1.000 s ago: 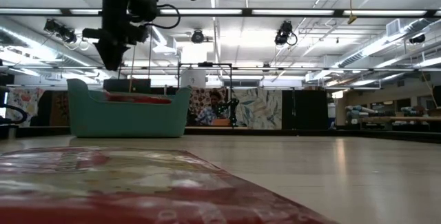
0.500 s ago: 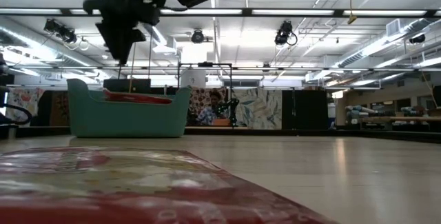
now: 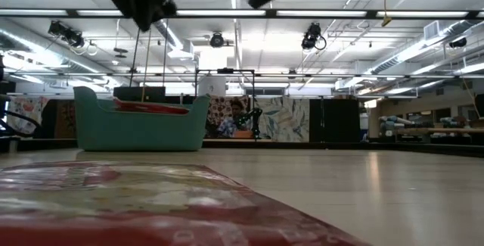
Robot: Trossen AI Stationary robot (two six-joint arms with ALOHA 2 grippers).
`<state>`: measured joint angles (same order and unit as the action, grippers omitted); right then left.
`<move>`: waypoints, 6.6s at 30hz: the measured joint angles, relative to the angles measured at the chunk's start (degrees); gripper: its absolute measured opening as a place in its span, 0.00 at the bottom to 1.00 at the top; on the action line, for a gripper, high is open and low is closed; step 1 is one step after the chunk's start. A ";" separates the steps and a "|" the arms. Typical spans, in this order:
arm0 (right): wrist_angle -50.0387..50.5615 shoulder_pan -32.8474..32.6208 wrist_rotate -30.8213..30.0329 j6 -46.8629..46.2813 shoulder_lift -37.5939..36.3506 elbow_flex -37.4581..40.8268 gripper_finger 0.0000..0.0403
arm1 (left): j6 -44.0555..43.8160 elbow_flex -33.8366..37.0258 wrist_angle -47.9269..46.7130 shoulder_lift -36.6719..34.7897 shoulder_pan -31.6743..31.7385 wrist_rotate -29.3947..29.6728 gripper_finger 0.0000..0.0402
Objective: Sort popcorn bags into baskets
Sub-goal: Put the left popcorn bag into the bin
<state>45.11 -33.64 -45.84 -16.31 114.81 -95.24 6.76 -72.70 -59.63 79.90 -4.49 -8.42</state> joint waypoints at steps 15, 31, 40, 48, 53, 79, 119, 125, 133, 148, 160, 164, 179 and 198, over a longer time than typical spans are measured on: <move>-9.21 -0.51 27.32 2.64 -0.27 5.72 0.29 | -7.20 -0.01 13.23 7.63 -17.37 6.38 0.35; -28.52 -0.27 33.67 2.48 0.20 15.85 0.29 | -7.63 0.02 22.55 24.38 -26.63 6.98 0.35; -34.61 -2.16 23.82 19.13 1.84 18.52 0.29 | -7.80 0.00 28.11 30.85 -27.35 7.58 0.35; -37.57 -3.62 20.29 36.95 5.13 18.53 0.34 | -8.98 -0.32 28.63 34.29 -28.00 14.28 0.35; -37.35 -3.99 17.26 40.40 5.19 18.51 0.42 | -9.14 -0.27 28.90 34.71 -27.94 17.65 0.35; -37.39 -3.62 14.18 45.83 7.09 18.54 0.48 | -9.07 -0.03 30.52 34.96 -27.94 19.83 0.35; -14.53 0.93 8.34 5.45 -4.22 18.51 0.05 | -17.89 0.10 26.85 26.58 -32.66 49.55 0.35; -12.62 2.84 8.20 -2.46 -5.38 18.49 0.05 | -18.63 0.10 26.97 25.56 -32.73 49.17 0.43; -18.65 3.51 8.41 -3.46 -5.42 18.49 0.06 | -18.55 0.04 28.32 23.56 -31.77 51.70 0.59; -28.77 2.66 6.88 -2.59 -8.75 18.47 0.08 | -17.60 0.02 29.02 23.07 -30.98 49.83 0.34; -30.59 2.68 8.73 -0.09 -9.43 18.40 0.13 | -17.90 -0.07 25.43 19.12 -30.93 49.97 0.08; -28.46 2.70 7.69 0.23 -11.25 18.43 0.20 | -17.93 -0.14 20.66 17.41 -31.01 52.99 0.09; -23.05 1.44 8.20 -0.19 -15.66 18.47 0.27 | -22.36 0.02 -4.16 11.65 -30.72 65.93 0.09; -25.03 -1.43 7.96 -1.67 -15.62 18.53 0.26 | -3.72 20.30 8.34 -12.32 -17.16 69.49 0.09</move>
<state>20.08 -35.07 -37.89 -17.98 99.20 -76.71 3.04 -52.40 -51.29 67.58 -21.64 61.06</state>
